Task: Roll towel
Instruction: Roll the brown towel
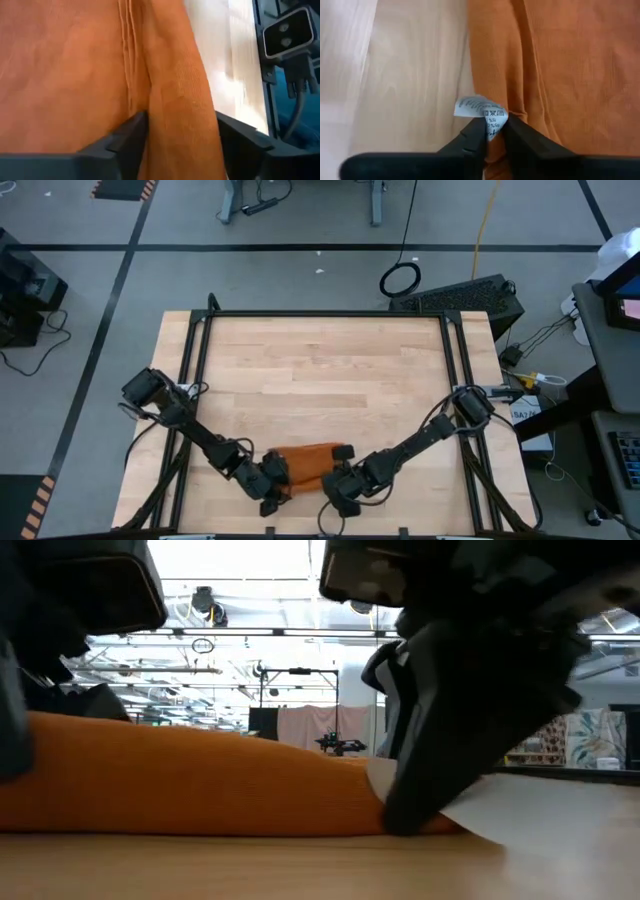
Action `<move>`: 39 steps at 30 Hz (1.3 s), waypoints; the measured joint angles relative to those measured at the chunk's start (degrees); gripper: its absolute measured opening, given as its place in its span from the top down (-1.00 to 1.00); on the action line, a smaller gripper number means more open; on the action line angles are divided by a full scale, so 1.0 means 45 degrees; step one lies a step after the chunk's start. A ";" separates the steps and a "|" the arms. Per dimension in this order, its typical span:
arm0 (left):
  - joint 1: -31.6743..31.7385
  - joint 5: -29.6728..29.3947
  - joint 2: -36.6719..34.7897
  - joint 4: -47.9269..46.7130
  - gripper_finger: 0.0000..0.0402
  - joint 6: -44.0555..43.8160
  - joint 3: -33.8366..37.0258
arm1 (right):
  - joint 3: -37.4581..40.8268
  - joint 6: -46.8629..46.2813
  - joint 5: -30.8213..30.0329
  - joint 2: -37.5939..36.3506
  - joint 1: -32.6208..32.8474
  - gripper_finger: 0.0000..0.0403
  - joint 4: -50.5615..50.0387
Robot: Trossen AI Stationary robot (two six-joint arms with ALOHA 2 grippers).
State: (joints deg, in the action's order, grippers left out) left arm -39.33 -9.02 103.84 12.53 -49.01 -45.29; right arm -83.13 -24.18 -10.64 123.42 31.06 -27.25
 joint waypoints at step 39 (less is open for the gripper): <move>-0.1777 -0.4695 0.0188 -0.2193 0.77 0.0381 -0.0065 | 0.0044 -0.0697 0.5667 -0.0041 -0.2526 0.93 0.0651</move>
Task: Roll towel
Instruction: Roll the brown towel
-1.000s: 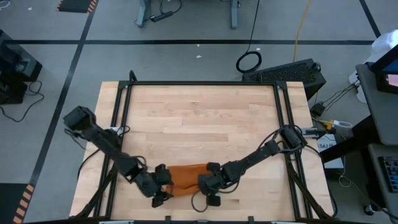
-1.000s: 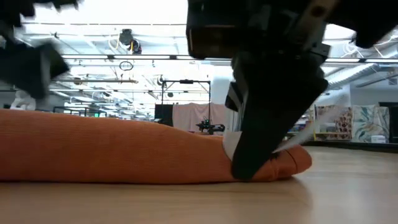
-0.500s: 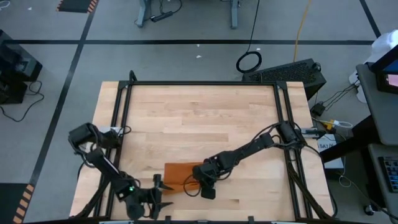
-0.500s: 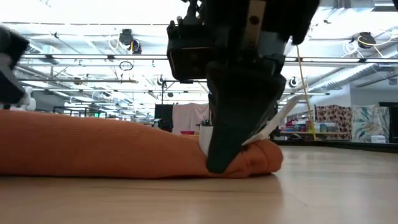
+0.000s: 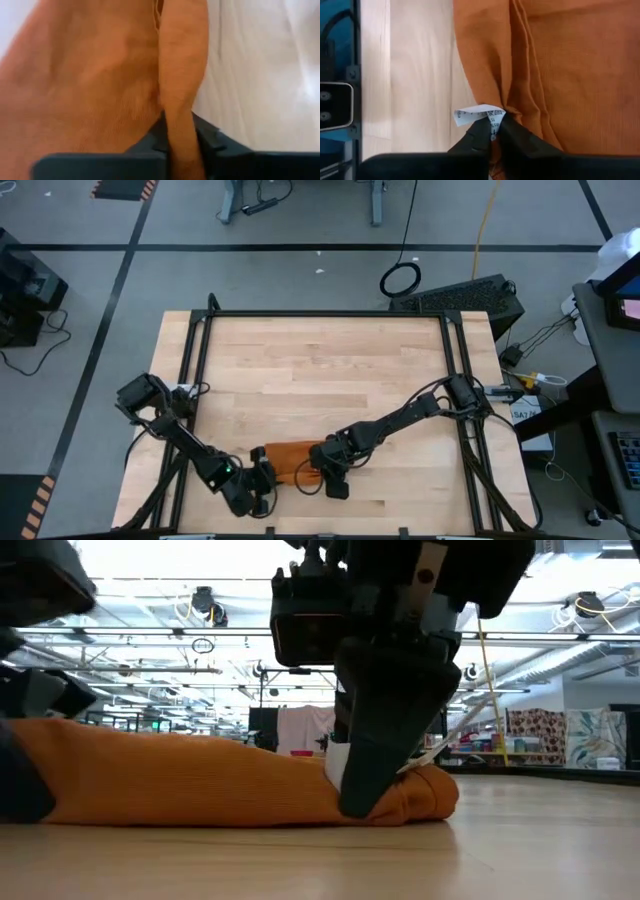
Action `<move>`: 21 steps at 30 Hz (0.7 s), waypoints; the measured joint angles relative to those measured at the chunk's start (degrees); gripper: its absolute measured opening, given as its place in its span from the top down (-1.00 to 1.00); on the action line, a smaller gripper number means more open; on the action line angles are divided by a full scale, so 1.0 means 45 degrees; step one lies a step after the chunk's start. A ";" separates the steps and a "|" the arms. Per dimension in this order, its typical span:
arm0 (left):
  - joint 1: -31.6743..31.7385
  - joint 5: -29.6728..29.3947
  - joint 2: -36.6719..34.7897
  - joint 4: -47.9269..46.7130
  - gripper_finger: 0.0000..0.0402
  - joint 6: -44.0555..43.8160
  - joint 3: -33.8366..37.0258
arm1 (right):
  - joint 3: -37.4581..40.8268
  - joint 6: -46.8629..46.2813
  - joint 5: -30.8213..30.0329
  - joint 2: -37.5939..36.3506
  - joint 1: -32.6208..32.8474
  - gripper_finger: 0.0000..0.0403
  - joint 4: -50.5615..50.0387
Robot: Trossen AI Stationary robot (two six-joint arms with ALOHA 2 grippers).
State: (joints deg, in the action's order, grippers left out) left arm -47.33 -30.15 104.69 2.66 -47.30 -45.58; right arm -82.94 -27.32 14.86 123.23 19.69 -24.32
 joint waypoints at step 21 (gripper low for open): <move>0.1607 0.4178 -0.0700 0.0023 0.88 -0.2431 0.0085 | 0.0039 0.3274 -0.9627 -0.0814 0.3818 -0.02 -0.0269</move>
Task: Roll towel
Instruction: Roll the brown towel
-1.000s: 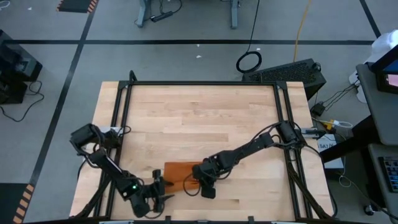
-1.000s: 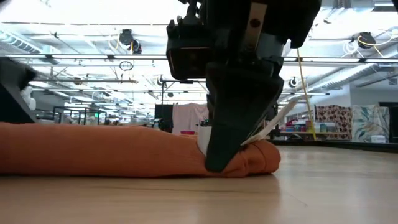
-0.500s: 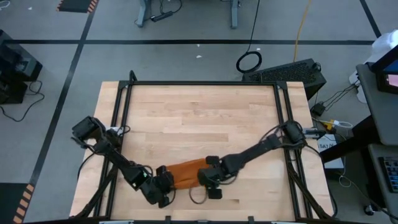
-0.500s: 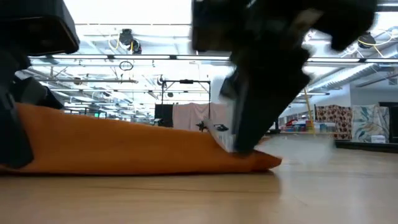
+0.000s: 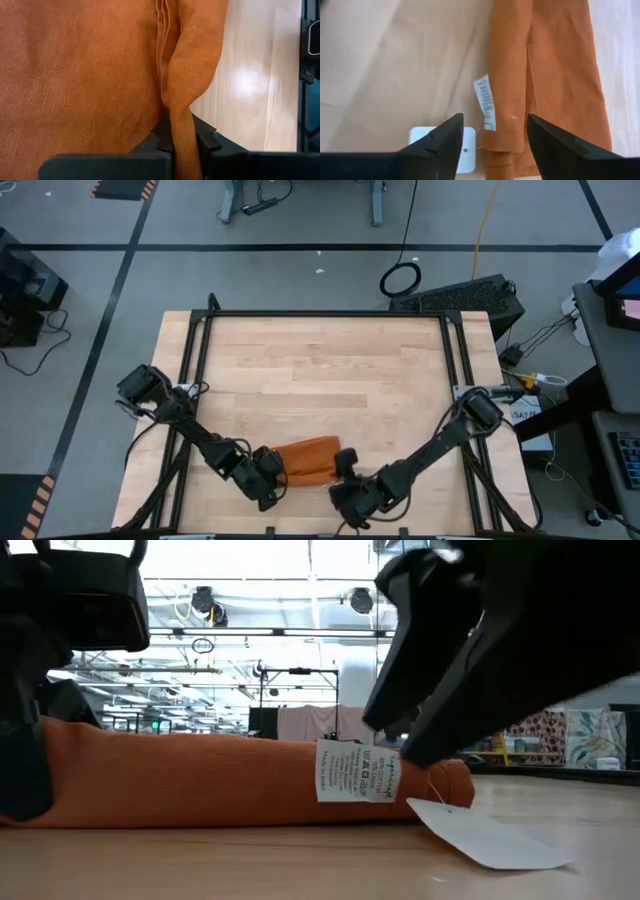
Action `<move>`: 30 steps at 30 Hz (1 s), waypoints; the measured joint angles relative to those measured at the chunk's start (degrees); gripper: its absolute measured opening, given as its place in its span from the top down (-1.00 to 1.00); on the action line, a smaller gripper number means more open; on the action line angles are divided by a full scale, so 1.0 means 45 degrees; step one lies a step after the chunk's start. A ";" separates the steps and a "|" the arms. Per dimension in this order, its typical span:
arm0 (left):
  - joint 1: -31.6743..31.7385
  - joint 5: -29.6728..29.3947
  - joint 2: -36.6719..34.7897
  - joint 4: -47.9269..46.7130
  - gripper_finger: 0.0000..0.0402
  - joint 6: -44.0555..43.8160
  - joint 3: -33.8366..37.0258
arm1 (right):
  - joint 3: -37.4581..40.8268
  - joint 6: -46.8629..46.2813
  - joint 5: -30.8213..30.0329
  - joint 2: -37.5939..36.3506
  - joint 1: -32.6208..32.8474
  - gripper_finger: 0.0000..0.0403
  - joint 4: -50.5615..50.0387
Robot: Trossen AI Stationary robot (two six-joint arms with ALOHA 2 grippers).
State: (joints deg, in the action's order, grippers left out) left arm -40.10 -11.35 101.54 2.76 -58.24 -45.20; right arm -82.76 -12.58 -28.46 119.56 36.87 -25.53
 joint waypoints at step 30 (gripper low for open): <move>-0.1246 -0.2675 -0.2069 -0.2263 -0.24 0.1719 0.0095 | -0.0068 -0.3750 0.8298 0.0581 -0.3316 0.91 -0.0300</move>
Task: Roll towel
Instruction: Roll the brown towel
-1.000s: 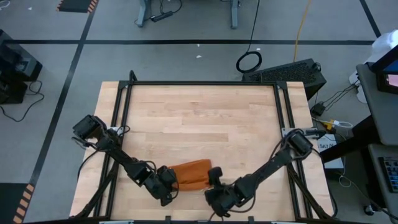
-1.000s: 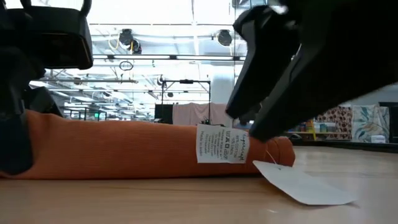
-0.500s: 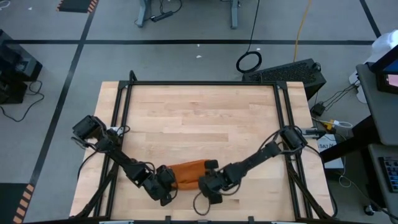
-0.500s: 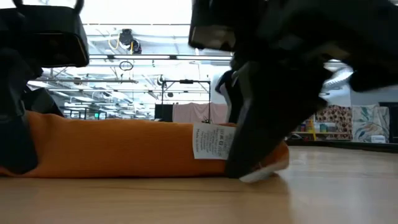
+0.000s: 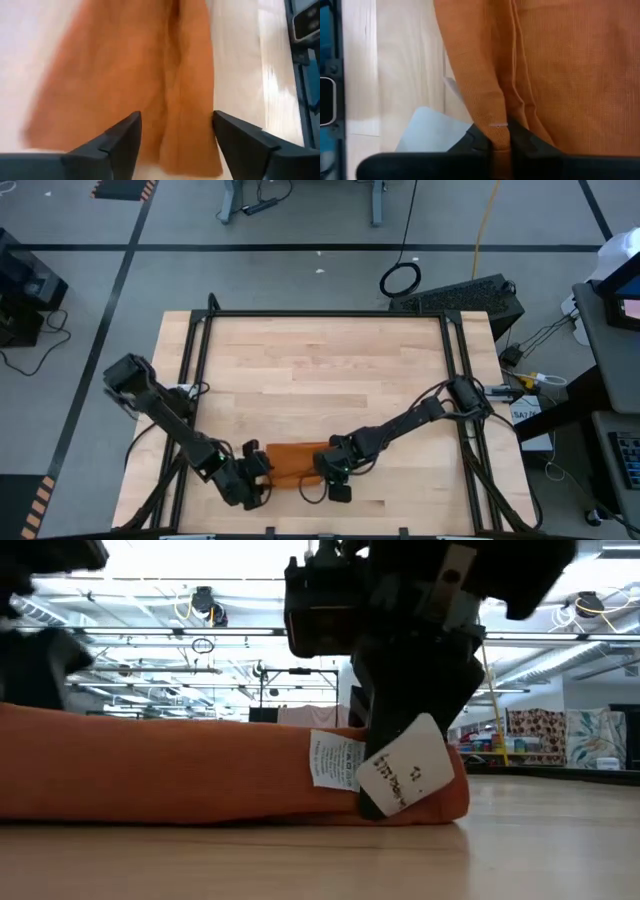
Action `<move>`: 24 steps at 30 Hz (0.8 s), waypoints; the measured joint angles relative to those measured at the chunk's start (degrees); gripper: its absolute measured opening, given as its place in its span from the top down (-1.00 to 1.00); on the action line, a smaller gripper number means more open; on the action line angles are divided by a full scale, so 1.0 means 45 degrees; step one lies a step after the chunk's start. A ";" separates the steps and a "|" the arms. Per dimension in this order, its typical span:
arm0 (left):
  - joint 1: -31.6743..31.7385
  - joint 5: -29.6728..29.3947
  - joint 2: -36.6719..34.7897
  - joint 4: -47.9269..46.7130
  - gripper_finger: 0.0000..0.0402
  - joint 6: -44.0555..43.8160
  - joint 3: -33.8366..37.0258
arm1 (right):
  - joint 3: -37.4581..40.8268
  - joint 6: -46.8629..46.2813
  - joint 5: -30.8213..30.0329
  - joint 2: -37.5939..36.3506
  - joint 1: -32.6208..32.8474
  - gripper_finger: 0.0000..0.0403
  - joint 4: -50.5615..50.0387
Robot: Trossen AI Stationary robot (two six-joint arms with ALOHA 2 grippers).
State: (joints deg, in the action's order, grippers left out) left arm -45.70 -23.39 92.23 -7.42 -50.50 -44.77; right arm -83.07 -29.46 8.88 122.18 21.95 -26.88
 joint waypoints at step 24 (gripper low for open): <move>-0.2373 -0.6326 0.3687 0.5294 -0.03 0.6660 -0.0525 | 0.0024 -0.0344 0.2330 0.0047 -0.1747 0.95 0.0000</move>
State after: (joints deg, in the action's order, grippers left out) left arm -56.38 -51.86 108.82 16.40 -20.53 -47.13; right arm -82.96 -31.01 19.37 122.39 14.09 -26.88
